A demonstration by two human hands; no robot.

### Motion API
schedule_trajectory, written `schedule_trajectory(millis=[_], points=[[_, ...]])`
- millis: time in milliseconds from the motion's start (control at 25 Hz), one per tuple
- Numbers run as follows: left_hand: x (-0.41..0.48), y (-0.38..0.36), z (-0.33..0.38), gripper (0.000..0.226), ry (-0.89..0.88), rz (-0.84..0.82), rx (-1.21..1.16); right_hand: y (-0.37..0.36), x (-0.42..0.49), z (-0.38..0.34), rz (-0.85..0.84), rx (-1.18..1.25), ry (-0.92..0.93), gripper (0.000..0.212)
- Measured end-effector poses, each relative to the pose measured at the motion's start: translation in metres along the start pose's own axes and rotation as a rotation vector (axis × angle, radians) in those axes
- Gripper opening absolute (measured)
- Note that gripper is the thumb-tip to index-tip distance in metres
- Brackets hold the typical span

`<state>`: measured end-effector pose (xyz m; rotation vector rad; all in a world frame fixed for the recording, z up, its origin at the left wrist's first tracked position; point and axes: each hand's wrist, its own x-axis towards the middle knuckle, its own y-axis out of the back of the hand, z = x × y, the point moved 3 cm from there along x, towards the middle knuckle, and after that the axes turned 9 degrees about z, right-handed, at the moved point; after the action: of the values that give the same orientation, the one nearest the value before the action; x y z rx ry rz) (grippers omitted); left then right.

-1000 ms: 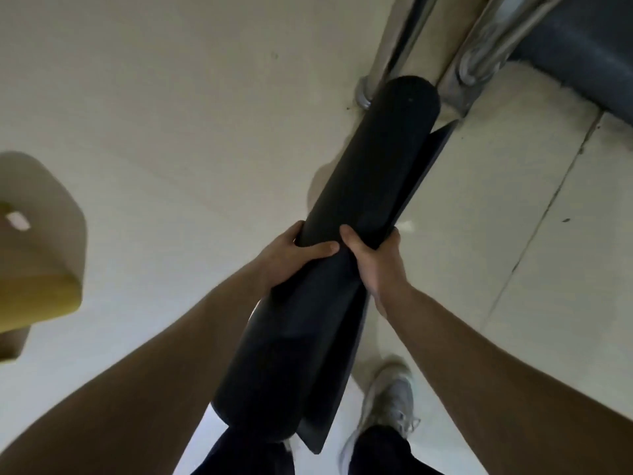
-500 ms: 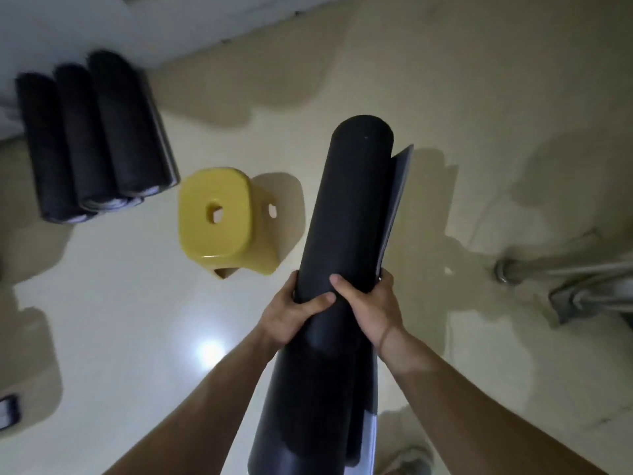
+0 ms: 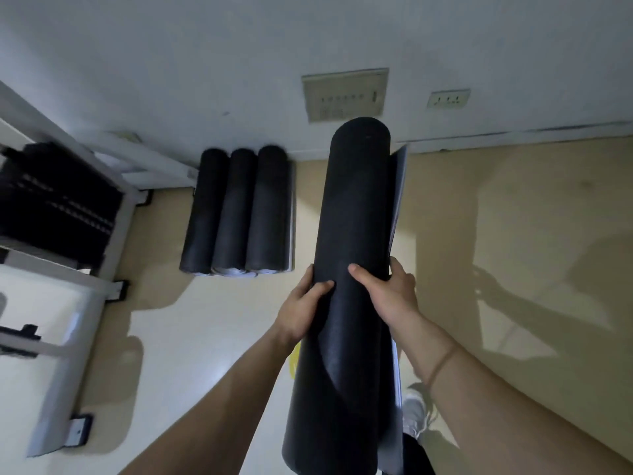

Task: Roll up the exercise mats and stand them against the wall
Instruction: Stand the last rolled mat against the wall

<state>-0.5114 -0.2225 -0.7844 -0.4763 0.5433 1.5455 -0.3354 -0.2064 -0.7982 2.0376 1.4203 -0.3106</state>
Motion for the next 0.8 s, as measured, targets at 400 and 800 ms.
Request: schedule_trajectory(millis=[400,800], points=[[0.327,0.080,0.069,0.044,0.048,0.160,-0.095,-0.206,0.275,-0.110,-0.138,0.041,0.024,0.084],[0.635,0.121,-0.045,0.097,0.142,0.145,0.212,-0.399,0.520,-0.011,-0.103,0.065,-0.160,0.061]])
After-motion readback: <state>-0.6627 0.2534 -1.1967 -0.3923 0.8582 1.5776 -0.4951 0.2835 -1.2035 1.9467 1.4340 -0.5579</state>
